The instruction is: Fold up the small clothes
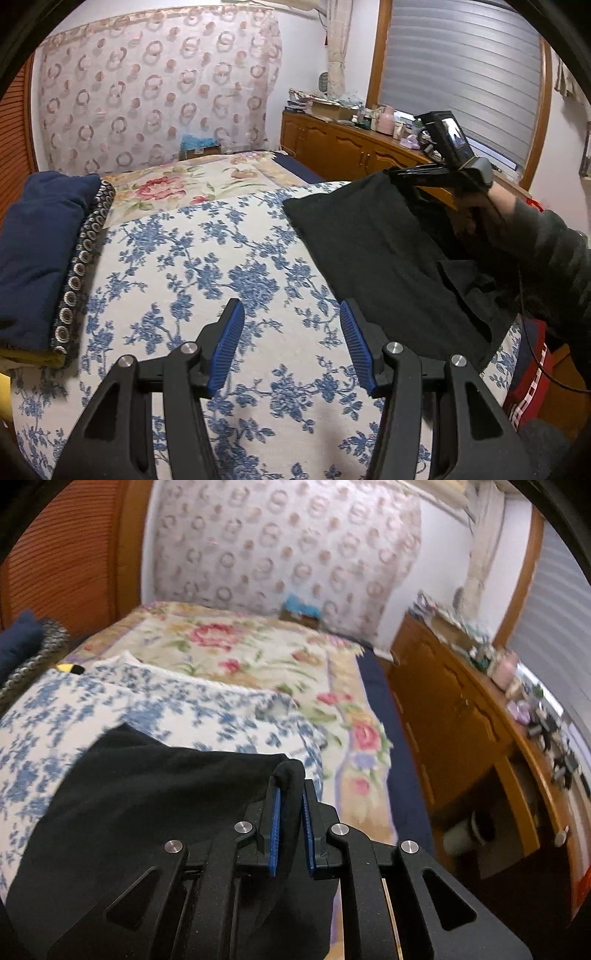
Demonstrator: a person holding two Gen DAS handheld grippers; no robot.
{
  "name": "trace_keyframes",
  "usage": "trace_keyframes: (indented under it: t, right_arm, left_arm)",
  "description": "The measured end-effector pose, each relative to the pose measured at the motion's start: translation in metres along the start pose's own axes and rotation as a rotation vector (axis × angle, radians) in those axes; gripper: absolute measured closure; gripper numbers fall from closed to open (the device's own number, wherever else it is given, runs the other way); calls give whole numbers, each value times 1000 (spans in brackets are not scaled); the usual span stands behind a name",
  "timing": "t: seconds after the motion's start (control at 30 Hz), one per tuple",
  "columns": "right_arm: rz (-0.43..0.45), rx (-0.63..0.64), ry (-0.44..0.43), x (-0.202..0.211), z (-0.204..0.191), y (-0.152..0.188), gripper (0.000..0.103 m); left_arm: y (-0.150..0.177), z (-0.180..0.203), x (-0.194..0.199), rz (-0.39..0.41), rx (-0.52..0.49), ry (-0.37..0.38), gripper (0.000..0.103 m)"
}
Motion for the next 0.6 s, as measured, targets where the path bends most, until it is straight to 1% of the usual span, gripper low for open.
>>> trace_keyframes:
  t: [0.2, 0.27, 0.3, 0.37, 0.4, 0.47, 0.53, 0.6]
  right_arm:
    - [5, 20, 75, 3, 1, 1, 94]
    - [6, -4, 80, 8, 6, 1, 81]
    - [8, -27, 89, 14, 10, 1, 80]
    - [14, -48, 69, 23, 11, 1, 76]
    - [21, -55, 45, 33, 9, 3, 73]
    - [30, -55, 13, 45, 3, 8, 58]
    - [43, -46, -35, 64, -11, 18, 55]
    - [45, -22, -71, 78, -27, 28, 54]
  left_arm:
    - [0, 11, -2, -6, -12, 20, 50]
    - [1, 15, -3, -9, -18, 27, 50]
    - [1, 18, -3, -10, -22, 30, 50]
    - [2, 21, -4, -11, -25, 35, 50]
    - [3, 23, -4, -12, -25, 39, 50]
    - [4, 26, -6, -15, -27, 45, 50]
    - [7, 29, -8, -20, -29, 50, 50]
    - [9, 33, -9, -25, -32, 55, 50]
Point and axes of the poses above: each gripper's, at about its wrist camera, not at the fingertips, and x roughly against the way its jaws point, z to its right, y to its underside, the point moved 5 cm from there along -x, roughly the way its jaws point, and after that the axes turned 2 degrees about -y, right-handed, at the moved point
